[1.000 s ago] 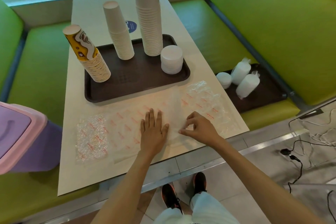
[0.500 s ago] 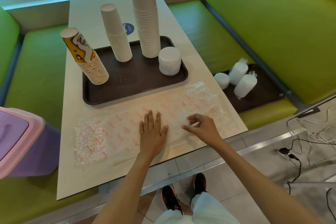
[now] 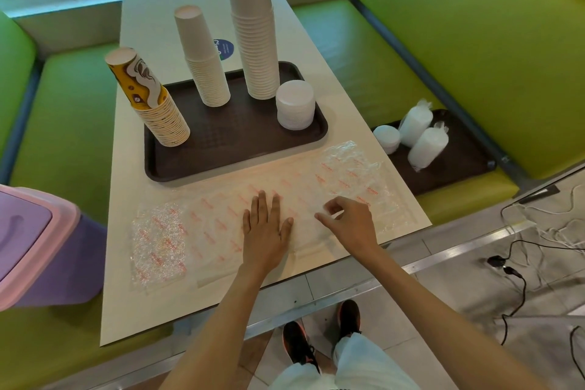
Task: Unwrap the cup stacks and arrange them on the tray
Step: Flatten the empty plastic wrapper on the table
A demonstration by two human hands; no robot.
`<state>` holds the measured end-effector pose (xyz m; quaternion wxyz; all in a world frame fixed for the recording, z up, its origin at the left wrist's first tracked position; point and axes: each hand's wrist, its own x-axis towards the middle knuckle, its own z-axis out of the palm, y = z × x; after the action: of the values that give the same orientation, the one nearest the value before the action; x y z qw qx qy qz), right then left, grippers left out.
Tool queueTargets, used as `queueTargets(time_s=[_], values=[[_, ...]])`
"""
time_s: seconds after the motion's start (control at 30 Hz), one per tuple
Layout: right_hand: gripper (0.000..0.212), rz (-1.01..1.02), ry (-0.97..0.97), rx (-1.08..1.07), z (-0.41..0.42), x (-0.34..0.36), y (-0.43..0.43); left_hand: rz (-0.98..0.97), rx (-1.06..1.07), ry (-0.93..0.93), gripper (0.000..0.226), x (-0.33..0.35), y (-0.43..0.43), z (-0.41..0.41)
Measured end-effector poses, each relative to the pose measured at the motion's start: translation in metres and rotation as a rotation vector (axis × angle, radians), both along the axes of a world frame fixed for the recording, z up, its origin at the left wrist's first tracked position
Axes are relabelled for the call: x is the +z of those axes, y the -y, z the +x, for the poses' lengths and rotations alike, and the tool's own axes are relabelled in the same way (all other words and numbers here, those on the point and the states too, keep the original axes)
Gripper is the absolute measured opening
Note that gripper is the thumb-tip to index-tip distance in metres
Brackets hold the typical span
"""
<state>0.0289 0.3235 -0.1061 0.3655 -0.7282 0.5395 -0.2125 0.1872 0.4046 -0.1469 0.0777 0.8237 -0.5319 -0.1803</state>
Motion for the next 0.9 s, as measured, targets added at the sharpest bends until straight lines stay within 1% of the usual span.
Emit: queueTargets(time_s=[0.1, 0.2, 0.23, 0.33, 0.4, 0.57, 0.67, 0.7, 0.77, 0.87, 0.9], values=[[0.019, -0.018, 0.013, -0.021, -0.001, 0.0, -0.002, -0.001, -0.003, 0.003, 0.074, 0.0, 0.0, 0.0], [0.014, -0.018, 0.028, -0.036, 0.0, -0.001, -0.002, -0.007, -0.007, 0.006, 0.085, -0.001, -0.001, 0.0], [0.013, -0.015, 0.032, -0.042, 0.001, -0.002, -0.002, -0.008, -0.007, 0.005, 0.085, -0.001, -0.001, 0.0], [0.013, -0.004, 0.047, -0.05, 0.002, -0.002, 0.0, 0.007, -0.006, 0.008, 0.075, 0.001, 0.0, 0.0], [0.012, -0.026, 0.032, -0.038, 0.002, -0.002, 0.0, 0.014, -0.006, 0.011, 0.074, 0.002, 0.0, 0.0], [0.014, -0.207, -0.126, 0.048, 0.005, -0.002, 0.0, 0.02, -0.006, 0.013, 0.074, 0.0, 0.001, -0.001], [0.01, -0.229, -0.092, 0.109, 0.008, 0.001, 0.003, 0.026, -0.007, 0.021, 0.071, 0.0, 0.001, -0.001], [0.008, -0.2, -0.052, 0.123, 0.009, 0.003, 0.003, 0.026, -0.009, 0.019, 0.068, 0.0, 0.001, -0.001], [0.007, -0.072, 0.053, 0.118, 0.01, 0.007, 0.004, 0.024, -0.012, 0.016, 0.067, 0.0, 0.0, 0.0], [0.006, 0.206, 0.227, 0.089, 0.008, 0.013, 0.004, 0.009, -0.011, 0.021, 0.086, -0.001, 0.0, 0.0], [0.005, 0.281, 0.265, 0.086, 0.005, 0.013, 0.005, 0.005, -0.011, 0.02, 0.089, -0.002, 0.0, 0.0]])
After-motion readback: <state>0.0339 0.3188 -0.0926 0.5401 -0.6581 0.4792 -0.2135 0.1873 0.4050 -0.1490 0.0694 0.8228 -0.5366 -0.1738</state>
